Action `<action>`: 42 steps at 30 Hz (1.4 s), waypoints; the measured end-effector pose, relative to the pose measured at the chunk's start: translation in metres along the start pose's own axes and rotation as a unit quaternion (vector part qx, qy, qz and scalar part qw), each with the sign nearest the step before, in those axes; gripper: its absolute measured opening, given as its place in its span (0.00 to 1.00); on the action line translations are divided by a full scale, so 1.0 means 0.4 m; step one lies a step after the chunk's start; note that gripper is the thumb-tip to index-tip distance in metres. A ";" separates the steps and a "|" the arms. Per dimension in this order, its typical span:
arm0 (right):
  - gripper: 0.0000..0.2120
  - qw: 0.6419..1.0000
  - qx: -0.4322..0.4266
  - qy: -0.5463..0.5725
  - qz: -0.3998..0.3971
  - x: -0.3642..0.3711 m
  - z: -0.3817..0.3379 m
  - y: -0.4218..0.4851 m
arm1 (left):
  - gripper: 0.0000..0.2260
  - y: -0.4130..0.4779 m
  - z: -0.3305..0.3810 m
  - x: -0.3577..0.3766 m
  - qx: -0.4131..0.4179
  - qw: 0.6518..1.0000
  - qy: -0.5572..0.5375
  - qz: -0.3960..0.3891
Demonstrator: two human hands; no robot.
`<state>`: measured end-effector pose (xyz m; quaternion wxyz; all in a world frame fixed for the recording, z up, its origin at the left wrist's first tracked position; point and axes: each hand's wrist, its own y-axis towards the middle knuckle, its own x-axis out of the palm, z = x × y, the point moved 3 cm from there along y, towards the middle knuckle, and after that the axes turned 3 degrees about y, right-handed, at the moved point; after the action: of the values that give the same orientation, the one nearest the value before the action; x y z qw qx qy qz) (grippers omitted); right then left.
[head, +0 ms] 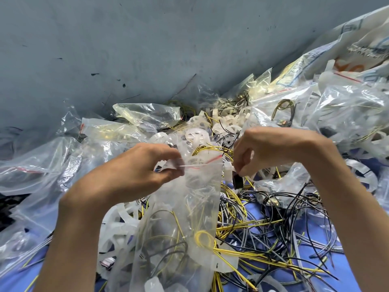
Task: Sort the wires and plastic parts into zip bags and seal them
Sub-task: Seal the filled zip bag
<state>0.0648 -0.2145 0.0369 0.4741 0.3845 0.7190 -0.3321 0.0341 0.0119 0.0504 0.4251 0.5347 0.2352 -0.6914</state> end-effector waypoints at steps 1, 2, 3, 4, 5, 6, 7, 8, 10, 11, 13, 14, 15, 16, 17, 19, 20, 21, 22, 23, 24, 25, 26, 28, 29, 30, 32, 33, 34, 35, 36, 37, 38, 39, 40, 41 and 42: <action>0.07 1.000 -0.010 0.015 0.016 -0.011 0.002 -0.006 | 0.03 -0.001 0.006 0.000 0.006 1.000 0.000 0.000; 0.06 0.999 -0.018 0.036 0.031 -0.020 0.005 -0.011 | 0.02 -0.001 0.013 0.000 0.015 1.000 0.002 0.000; 0.06 0.997 -0.028 0.058 0.046 -0.028 0.009 -0.015 | 0.02 -0.001 0.024 0.001 0.027 1.000 0.003 0.000; 0.05 0.994 -0.040 0.075 0.064 -0.036 0.013 -0.020 | 0.02 -0.001 0.036 0.003 0.040 0.999 0.003 0.001; 0.06 0.991 -0.057 0.090 0.083 -0.043 0.015 -0.024 | 0.02 0.000 0.050 0.005 0.055 0.998 0.000 0.001; 0.07 0.986 -0.076 0.107 0.103 -0.052 0.015 -0.029 | 0.02 0.000 0.064 0.007 0.070 0.998 -0.003 0.001; 0.07 0.979 -0.099 0.128 0.121 -0.060 0.012 -0.034 | 0.03 0.000 0.079 0.009 0.086 0.996 -0.007 0.003; 0.07 0.971 -0.123 0.153 0.137 -0.068 0.007 -0.040 | 0.04 0.000 0.091 0.011 0.100 0.995 -0.013 0.003; 0.06 0.946 -0.171 0.217 0.169 -0.080 -0.004 -0.052 | 0.03 -0.002 0.109 0.011 0.126 0.992 -0.017 0.003; 0.04 0.931 -0.190 0.255 0.177 -0.084 -0.009 -0.057 | 0.03 -0.004 0.115 0.010 0.135 0.991 -0.019 0.004; 0.03 0.909 -0.217 0.315 0.167 -0.086 -0.023 -0.063 | 0.04 -0.008 0.120 0.005 0.145 0.989 -0.024 0.010; 0.03 0.902 -0.228 0.334 0.149 -0.083 -0.033 -0.063 | 0.03 -0.010 0.119 0.002 0.150 0.988 -0.027 0.016; 0.03 0.900 -0.237 0.344 0.126 -0.077 -0.046 -0.062 | 0.03 -0.013 0.118 -0.003 0.153 0.987 -0.031 0.023; 0.03 0.901 -0.245 0.344 0.101 -0.069 -0.061 -0.059 | 0.03 -0.016 0.117 -0.008 0.154 0.987 -0.039 0.027; 0.04 0.905 -0.252 0.334 0.079 -0.060 -0.077 -0.055 | 0.04 -0.018 0.116 -0.013 0.156 0.986 -0.050 0.027; 0.05 0.919 -0.260 0.292 0.055 -0.045 -0.100 -0.044 | 0.04 -0.023 0.113 -0.022 0.167 0.983 -0.072 0.020; 0.05 0.926 -0.258 0.271 0.050 -0.040 -0.106 -0.039 | 0.04 -0.027 0.111 -0.026 0.174 0.981 -0.084 0.013; 0.05 0.931 -0.254 0.258 0.043 -0.036 -0.111 -0.036 | 0.03 -0.031 0.109 -0.030 0.177 0.980 -0.095 0.008; 0.04 0.933 -0.252 0.254 0.035 -0.033 -0.115 -0.036 | 0.04 -0.034 0.107 -0.034 0.175 0.979 -0.104 0.006; 0.04 0.934 -0.252 0.254 0.025 -0.031 -0.121 -0.038 | 0.05 -0.036 0.103 -0.038 0.173 0.979 -0.108 0.006; 0.04 0.933 -0.255 0.253 0.016 -0.029 -0.127 -0.041 | 0.06 -0.037 0.098 -0.040 0.171 0.979 -0.109 0.009; 0.04 0.933 -0.260 0.249 0.009 -0.029 -0.132 -0.044 | 0.07 -0.037 0.094 -0.041 0.169 0.980 -0.107 0.014; 0.04 0.933 -0.263 0.246 0.007 -0.029 -0.135 -0.045 | 0.07 -0.038 0.089 -0.043 0.167 0.980 -0.104 0.023; 0.07 0.934 -0.248 0.258 0.022 -0.033 -0.134 -0.043 | 0.07 -0.042 0.077 -0.048 0.161 0.981 -0.096 0.042; 0.10 0.931 -0.237 0.273 0.036 -0.037 -0.129 -0.043 | 0.07 -0.045 0.067 -0.053 0.154 0.982 -0.094 0.052; 0.13 0.928 -0.230 0.291 0.045 -0.040 -0.123 -0.042 | 0.07 -0.049 0.056 -0.059 0.143 0.983 -0.095 0.067; 0.19 0.917 -0.227 0.326 0.038 -0.043 -0.119 -0.045 | 0.08 -0.058 0.026 -0.078 0.121 0.979 -0.106 0.121; 0.21 0.913 -0.234 0.332 0.028 -0.043 -0.121 -0.048 | 0.08 -0.062 0.013 -0.087 0.110 0.976 -0.113 0.152; 0.21 0.915 -0.240 0.325 0.022 -0.041 -0.126 -0.050 | 0.08 -0.066 0.002 -0.095 0.097 0.971 -0.119 0.181; 0.19 0.921 -0.242 0.305 0.025 -0.038 -0.131 -0.049 | 0.08 -0.069 -0.004 -0.102 0.085 0.966 -0.113 0.216; 0.15 0.928 -0.241 0.283 0.040 -0.036 -0.136 -0.046 | 0.08 -0.071 -0.004 -0.108 0.080 0.959 -0.087 0.257; 0.11 0.930 -0.240 0.271 0.062 -0.038 -0.140 -0.043 | 0.08 -0.071 0.000 -0.113 0.078 0.950 -0.055 0.299; 0.09 0.927 -0.246 0.270 0.090 -0.041 -0.145 -0.041 | 0.07 -0.071 0.006 -0.118 0.075 0.938 -0.037 0.337; 0.07 0.915 -0.258 0.284 0.120 -0.049 -0.148 -0.044 | 0.08 -0.068 0.012 -0.124 0.070 0.927 -0.041 0.366; 0.04 0.900 -0.278 0.301 0.151 -0.058 -0.150 -0.050 | 0.09 -0.067 0.019 -0.128 0.067 0.917 -0.062 0.388; 0.02 0.883 -0.299 0.314 0.181 -0.069 -0.151 -0.058 | 0.09 -0.066 0.023 -0.134 0.068 0.908 -0.087 0.404; 0.02 0.869 -0.313 0.321 0.209 -0.078 -0.147 -0.064 | 0.10 -0.065 0.026 -0.139 0.072 0.902 -0.109 0.412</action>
<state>0.0254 -0.1847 0.0886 0.3713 0.4425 0.8007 0.1589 0.0104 0.0360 0.1025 0.6551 0.5345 -0.1039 -0.5237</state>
